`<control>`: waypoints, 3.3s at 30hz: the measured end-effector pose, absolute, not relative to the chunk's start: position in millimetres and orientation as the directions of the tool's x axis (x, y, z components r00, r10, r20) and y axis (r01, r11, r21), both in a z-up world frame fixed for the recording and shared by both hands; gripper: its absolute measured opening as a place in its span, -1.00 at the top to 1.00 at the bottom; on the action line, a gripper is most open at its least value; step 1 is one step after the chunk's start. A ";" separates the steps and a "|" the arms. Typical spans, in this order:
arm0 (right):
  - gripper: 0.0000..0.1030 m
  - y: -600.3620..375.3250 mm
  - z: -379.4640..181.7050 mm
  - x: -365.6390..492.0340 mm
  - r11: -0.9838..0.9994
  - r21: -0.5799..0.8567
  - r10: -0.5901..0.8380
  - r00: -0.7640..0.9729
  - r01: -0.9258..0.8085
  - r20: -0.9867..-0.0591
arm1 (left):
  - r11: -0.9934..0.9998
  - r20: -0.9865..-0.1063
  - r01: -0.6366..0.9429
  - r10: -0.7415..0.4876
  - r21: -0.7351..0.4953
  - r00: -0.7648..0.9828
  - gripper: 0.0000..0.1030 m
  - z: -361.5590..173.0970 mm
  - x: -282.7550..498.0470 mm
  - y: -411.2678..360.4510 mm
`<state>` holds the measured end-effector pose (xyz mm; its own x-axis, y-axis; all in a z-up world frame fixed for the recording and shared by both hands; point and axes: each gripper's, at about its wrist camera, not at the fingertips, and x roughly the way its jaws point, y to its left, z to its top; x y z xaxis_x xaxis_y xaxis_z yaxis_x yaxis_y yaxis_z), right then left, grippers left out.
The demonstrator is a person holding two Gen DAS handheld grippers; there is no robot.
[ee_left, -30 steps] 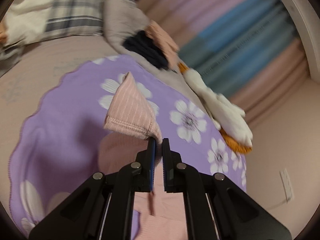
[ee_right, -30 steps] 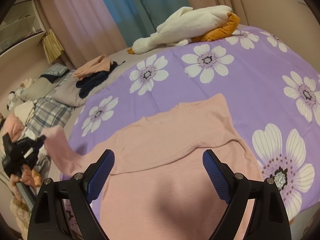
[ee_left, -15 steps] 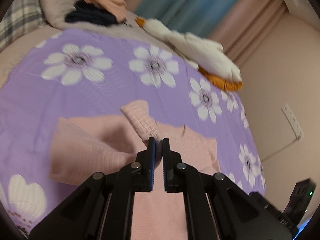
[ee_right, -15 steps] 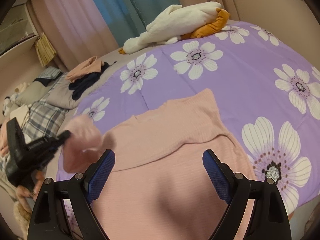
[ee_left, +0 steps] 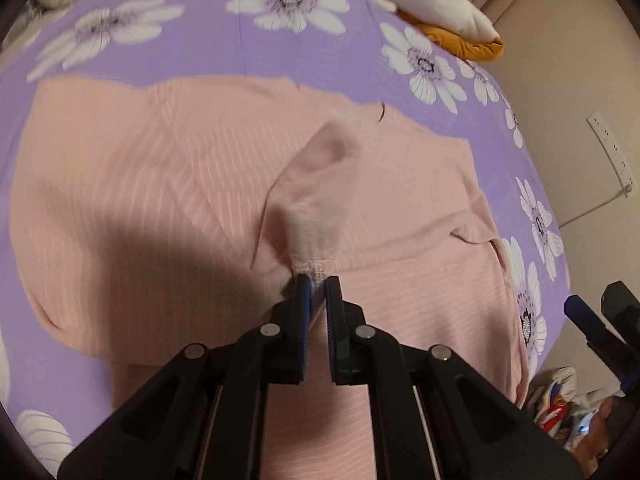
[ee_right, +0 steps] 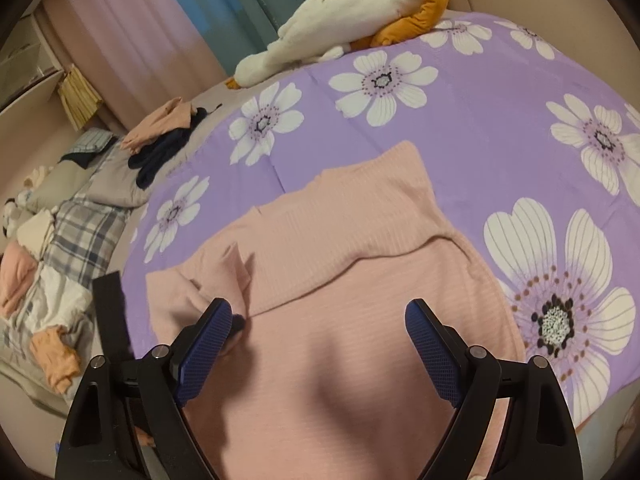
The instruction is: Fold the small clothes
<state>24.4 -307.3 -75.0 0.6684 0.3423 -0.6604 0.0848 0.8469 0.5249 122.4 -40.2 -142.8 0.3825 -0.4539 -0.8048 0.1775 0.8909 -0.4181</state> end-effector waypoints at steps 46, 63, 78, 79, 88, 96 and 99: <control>0.88 -228.9 -16.3 83.6 0.939 0.231 0.340 0.605 -0.253 -0.720 | 0.881 -0.784 -0.159 -0.299 -0.446 0.543 0.03 -92.9 77.8 131.3; 0.88 -301.9 -3.3 150.9 0.960 0.272 0.252 0.642 -0.069 -0.724 | 0.900 -0.780 -0.063 -0.338 -0.432 0.528 0.17 -79.2 136.3 94.8; 0.88 -349.6 -113.8 178.5 0.929 0.344 0.256 0.431 0.138 -0.865 | 0.918 -0.860 -0.026 -0.360 -0.395 0.361 0.45 -131.7 177.0 46.4; 0.88 -350.7 -119.5 178.9 0.929 0.338 0.249 0.422 0.151 -0.872 | 0.921 -0.869 -0.034 -0.354 -0.389 0.347 0.44 -137.8 176.8 45.5; 0.88 -354.8 -148.0 172.1 0.922 0.337 0.235 0.416 0.191 -0.879 | 0.913 -0.855 -0.021 -0.374 -0.408 0.360 0.37 -148.0 160.6 51.5; 0.88 -366.0 -143.2 161.1 0.905 0.356 0.242 0.408 0.231 -0.880 | 0.895 -0.837 -0.045 -0.395 -0.443 0.378 0.36 -151.5 146.8 54.5; 0.88 -364.0 -137.5 154.5 0.926 0.316 0.211 0.410 0.206 -0.887 | 0.891 -0.834 -0.042 -0.406 -0.452 0.373 0.36 -151.6 144.6 55.8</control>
